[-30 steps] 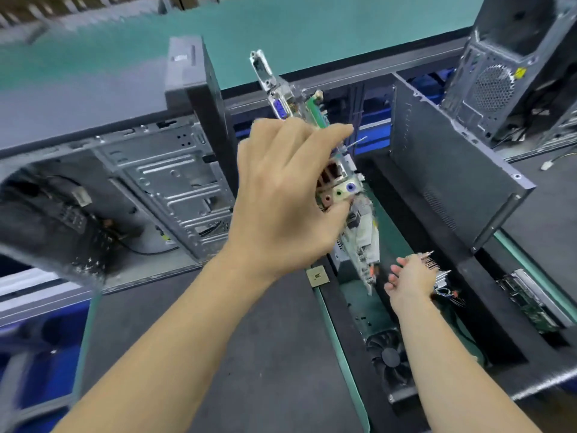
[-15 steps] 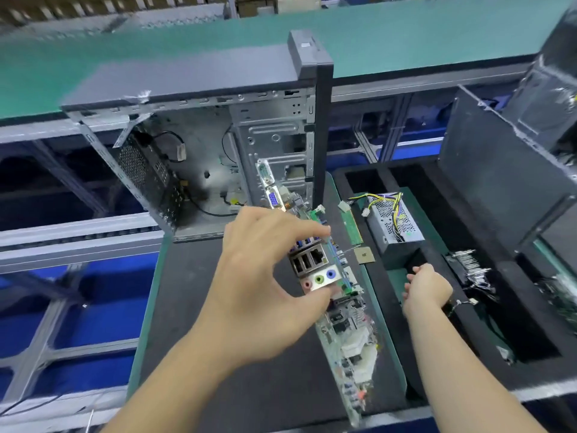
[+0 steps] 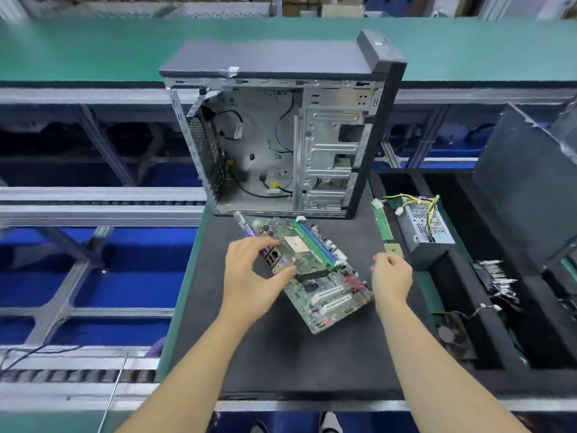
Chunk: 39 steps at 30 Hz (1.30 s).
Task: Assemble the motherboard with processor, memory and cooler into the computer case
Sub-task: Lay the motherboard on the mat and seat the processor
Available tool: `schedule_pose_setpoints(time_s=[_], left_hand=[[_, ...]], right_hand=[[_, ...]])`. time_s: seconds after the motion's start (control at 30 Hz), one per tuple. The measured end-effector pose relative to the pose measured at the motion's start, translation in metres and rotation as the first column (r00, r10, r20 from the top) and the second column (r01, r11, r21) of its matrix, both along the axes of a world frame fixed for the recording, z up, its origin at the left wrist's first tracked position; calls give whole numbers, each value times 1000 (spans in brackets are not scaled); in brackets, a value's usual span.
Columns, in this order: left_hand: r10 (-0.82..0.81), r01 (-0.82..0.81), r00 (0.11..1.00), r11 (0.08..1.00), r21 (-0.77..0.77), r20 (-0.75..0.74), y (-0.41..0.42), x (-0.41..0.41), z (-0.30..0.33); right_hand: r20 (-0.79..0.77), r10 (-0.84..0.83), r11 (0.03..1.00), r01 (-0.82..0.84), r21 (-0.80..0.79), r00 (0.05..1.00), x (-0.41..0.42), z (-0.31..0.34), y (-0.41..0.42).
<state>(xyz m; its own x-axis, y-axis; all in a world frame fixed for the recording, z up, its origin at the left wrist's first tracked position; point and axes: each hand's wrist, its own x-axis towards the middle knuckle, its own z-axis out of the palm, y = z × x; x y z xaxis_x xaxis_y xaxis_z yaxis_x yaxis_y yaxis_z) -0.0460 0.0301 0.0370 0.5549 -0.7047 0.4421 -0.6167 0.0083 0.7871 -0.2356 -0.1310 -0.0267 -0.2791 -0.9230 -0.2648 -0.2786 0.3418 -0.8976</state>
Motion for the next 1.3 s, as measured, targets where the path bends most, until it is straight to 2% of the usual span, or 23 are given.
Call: schedule_pose_setpoints(time_s=[0.2,0.27,0.37,0.5,0.63,0.73,0.93,1.0,1.1,1.2,1.3], left_hand=[[89,-58,993,946,319,-83,41,11,-43],[106,-61,992,862,503,-63,49,14,-56],[-22,-86,990,695,713,141,48,15,-68],[-139,-155,944,616,772,300,36,16,-66],[-227,-162,916,544,823,331,25,21,-55],[-218,-156,919,566,810,329,27,19,-49],[-160,-121,941,662,739,298,41,-1,-55],[-178,-95,945,653,751,274,45,-7,-60],[-208,-71,946,614,786,247,47,-11,-66],[-260,-67,928,590,804,268,46,-9,-65],[-389,-18,881,538,843,268,41,-3,-63]], right_hand=[[-222,290,957,-278,84,931,11,-11,19],[-309,293,956,-276,97,905,14,-13,20],[-412,297,955,-258,147,861,12,-15,19],[-495,234,958,-113,262,836,0,-17,21],[-407,226,948,-103,301,885,-2,-17,13],[-358,247,945,-141,297,901,3,-10,6],[-365,368,906,-243,345,855,4,2,-9],[-446,434,892,-303,336,783,7,5,-10],[-687,505,847,-454,277,523,22,11,-4],[-665,644,711,-616,338,379,40,9,6],[-656,707,625,-668,403,266,46,3,13]])
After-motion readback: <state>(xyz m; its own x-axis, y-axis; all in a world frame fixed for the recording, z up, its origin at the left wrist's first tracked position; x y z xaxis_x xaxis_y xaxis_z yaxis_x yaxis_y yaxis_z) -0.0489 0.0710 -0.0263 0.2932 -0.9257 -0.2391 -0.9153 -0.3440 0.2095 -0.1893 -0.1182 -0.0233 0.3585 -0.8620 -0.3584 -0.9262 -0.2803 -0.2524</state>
